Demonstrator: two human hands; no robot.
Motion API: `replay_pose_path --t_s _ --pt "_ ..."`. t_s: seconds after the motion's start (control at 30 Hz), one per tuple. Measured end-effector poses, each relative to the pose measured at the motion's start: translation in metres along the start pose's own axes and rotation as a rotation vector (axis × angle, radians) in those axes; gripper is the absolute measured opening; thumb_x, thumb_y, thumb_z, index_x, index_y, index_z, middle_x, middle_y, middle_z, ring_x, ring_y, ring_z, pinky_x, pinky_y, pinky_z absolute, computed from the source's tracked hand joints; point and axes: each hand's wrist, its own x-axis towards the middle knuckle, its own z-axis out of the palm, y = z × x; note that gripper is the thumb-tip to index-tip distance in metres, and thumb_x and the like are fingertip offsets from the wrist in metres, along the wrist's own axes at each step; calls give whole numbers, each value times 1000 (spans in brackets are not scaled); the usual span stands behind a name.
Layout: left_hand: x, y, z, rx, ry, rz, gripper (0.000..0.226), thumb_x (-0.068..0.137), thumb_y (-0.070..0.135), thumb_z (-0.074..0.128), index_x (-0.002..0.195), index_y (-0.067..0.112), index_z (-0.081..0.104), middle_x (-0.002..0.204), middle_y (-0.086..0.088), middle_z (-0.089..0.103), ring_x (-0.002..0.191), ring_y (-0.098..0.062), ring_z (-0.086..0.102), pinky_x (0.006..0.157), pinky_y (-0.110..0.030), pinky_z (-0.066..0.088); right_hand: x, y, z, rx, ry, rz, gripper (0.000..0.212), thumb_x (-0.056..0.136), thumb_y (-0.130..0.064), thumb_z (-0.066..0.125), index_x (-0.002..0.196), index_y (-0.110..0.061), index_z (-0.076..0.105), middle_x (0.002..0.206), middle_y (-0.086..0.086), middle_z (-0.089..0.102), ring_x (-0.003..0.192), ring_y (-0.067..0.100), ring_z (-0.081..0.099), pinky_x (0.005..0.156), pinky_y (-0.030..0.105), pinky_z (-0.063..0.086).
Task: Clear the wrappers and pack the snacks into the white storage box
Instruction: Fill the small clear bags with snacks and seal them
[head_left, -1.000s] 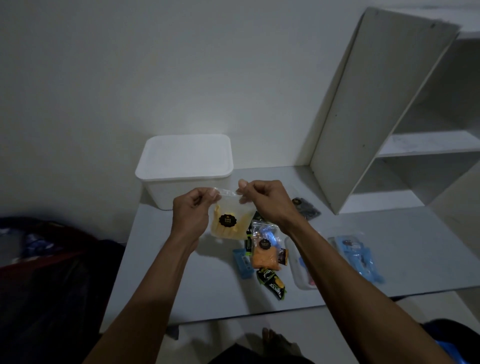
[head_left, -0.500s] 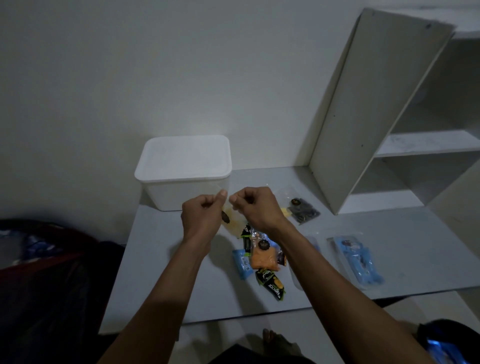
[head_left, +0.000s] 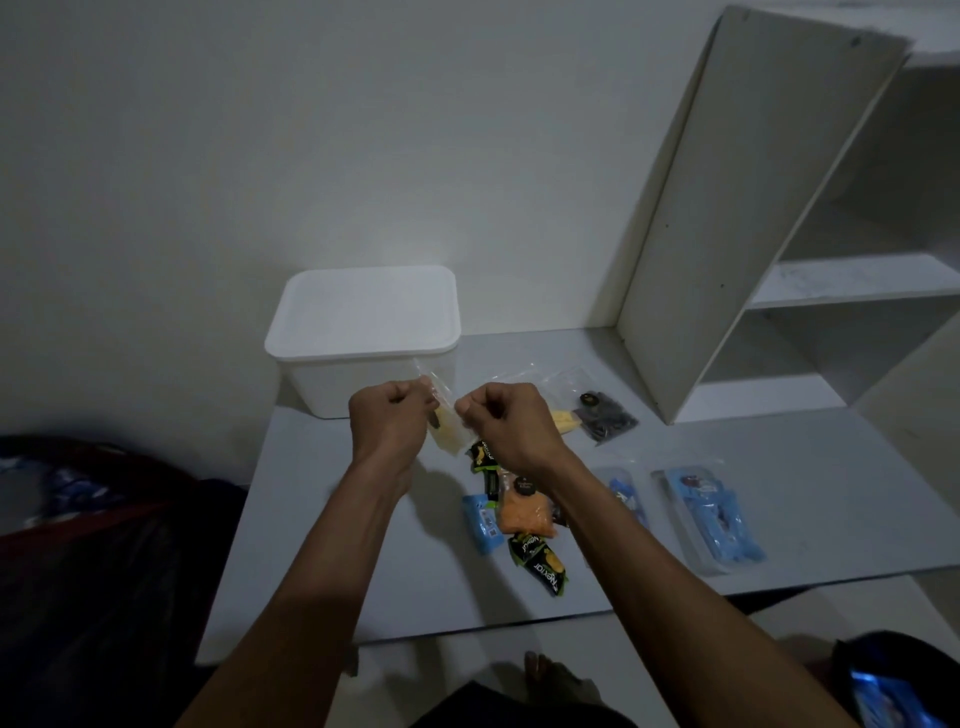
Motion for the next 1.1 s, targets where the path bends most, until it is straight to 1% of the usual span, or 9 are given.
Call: replay_pose_path --t_s 0.17,0.4,0.5,0.6,0.7,0.8,0.9,1.0,1.1 --pt "-4 0 1 120 -46 -18 12 79 8 66 69 3 72 70 -10 70 63 -16 61 62 -28 49 1 -3 8 -58 55 -67 13 94 -22 65 84 -17 72 67 -14 64 56 -7 55 54 8 41" --pt "-5 1 1 95 -61 -47 12 79 7 64 73 0 72 64 -7 65 59 -16 56 55 -21 43 4 -6 4 -66 41 -16 16 93 -25 65 83 -14 71 70 -3 67 60 5 57 60 23 48" --pt "-2 1 -1 97 -18 11 19 84 21 69 72 7 71 67 -3 69 62 -14 62 59 -22 46 5 -13 -7 -56 -18 -15 17 94 -24 64 86 -10 71 73 0 68 63 9 58 63 29 51" --pt "11 0 -10 103 52 130 17 87 34 69 93 18 69 90 4 68 83 -11 64 72 -24 48 7 -24 -30 -68 -123 -39 14 95 -22 63 87 -13 71 74 -5 67 66 6 58 65 24 52" --pt "24 1 -18 122 -147 227 24 92 29 65 115 23 66 106 7 64 93 -6 59 76 -16 46 10 -33 -54 -113 -239 -51 15 95 -22 63 91 -11 72 76 -4 67 65 0 59 63 20 49" --pt "24 5 -15 38 -300 280 8 92 22 66 97 21 73 95 7 70 84 1 61 68 -6 46 13 -38 -70 -144 -298 -61 13 95 -19 63 92 -11 72 77 -5 69 65 -2 60 62 21 50" --pt "23 3 -7 -56 -286 273 10 89 19 69 81 24 72 81 10 70 74 5 61 63 -11 46 12 -36 -79 -125 -259 -60 14 95 -25 61 95 -17 73 87 1 72 77 6 64 66 24 54" --pt "25 -4 2 -148 -265 176 11 87 22 71 77 27 72 83 10 70 83 -4 62 76 -26 52 5 -21 -84 -26 -159 -34 18 93 -33 64 101 -19 72 94 -3 72 83 6 65 65 19 54" --pt "24 -10 15 -191 -258 114 9 87 24 72 79 26 72 84 11 70 87 -7 62 88 -35 51 1 4 -80 34 1 -39 15 90 -30 70 96 -16 73 83 -6 71 73 0 64 61 15 50"
